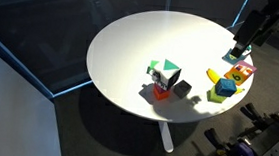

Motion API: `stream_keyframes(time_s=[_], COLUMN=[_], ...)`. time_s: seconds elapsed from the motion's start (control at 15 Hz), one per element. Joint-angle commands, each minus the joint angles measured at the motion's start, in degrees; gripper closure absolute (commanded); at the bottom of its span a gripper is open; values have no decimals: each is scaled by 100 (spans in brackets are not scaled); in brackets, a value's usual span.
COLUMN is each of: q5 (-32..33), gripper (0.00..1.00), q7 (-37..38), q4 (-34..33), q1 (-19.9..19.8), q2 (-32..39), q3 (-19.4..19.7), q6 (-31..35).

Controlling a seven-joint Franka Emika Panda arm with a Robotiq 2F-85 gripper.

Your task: Pick up the square toy on the left and put it on top of the stack.

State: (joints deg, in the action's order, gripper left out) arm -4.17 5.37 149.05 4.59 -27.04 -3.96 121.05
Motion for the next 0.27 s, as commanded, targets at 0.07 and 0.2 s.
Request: stream_keyframes(time_s=[0.07,0.2], q5=[-9,-9], gripper=[0,0], q7=[-10,-10], q4=[-7,-7], q1=[-22,-22], q2=[-1,-1], q3=[-19,-19], q6=[-12,-12])
